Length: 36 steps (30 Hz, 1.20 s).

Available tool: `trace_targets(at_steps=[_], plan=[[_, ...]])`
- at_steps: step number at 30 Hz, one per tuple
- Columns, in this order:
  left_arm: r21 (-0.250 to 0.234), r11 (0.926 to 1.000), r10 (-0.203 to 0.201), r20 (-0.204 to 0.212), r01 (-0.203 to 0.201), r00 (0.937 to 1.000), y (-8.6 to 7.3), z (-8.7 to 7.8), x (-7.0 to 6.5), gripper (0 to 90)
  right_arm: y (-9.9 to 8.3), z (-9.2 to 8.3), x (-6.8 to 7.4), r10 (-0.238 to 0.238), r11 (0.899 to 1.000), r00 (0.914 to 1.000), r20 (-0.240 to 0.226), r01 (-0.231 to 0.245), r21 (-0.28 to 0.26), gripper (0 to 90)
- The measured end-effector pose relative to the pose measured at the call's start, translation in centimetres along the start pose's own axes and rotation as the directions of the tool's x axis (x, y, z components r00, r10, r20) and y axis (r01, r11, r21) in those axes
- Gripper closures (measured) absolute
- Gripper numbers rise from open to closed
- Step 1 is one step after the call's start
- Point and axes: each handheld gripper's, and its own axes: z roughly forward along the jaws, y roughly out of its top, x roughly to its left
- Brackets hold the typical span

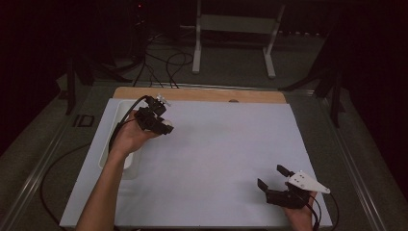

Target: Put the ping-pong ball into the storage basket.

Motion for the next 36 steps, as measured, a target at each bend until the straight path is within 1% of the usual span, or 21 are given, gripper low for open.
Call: trace_targets(at_steps=[7, 13, 16, 18, 22, 26, 36], plan=[[-0.009, 0.9999, -0.008, -0.011, 0.008, 0.9999, -0.3, -0.3, 0.3, 51.2, 0.0, 0.0, 0.0, 0.000, 1.000, 1.0000, 0.000, 0.000, 0.000, 8.4], [-0.007, 0.9999, -0.013, -0.015, 0.013, 0.9998, -0.5, -0.3, 0.6, 51.2, 0.0, 0.0, 0.0, 0.001, 1.000, 1.0000, -0.002, -0.001, 0.000, 8.4], [-0.013, 0.9997, -0.022, -0.016, 0.022, 0.9996, -0.5, -0.4, 0.7, 51.2, 0.0, 0.0, 0.0, 0.002, 1.000, 1.0000, -0.002, -0.002, 0.000, 8.4], [-0.013, 0.9997, -0.018, -0.017, 0.018, 0.9997, -0.6, -0.5, 0.8, 51.2, 0.0, 0.0, 0.0, 0.002, 1.000, 1.0000, -0.002, -0.002, 0.000, 8.4], [-0.023, 0.9994, -0.026, -0.018, 0.026, 0.9995, -0.6, -0.7, 0.9, 51.2, 0.0, 0.1, 0.0, 0.004, 1.000, 1.0000, -0.004, -0.004, 0.000, 8.4], [-0.023, 0.9995, -0.025, -0.024, 0.024, 0.9994, -0.8, -0.8, 1.1, 51.2, 0.0, 0.1, 0.0, 0.006, 1.000, 1.0000, -0.003, -0.006, 0.000, 8.4], [-0.033, 0.9989, -0.035, -0.030, 0.034, 0.9989, -0.9, -1.2, 1.5, 51.2, 0.0, 0.0, 0.0, 0.004, 1.000, 1.0000, -0.004, -0.004, -0.001, 8.5]])
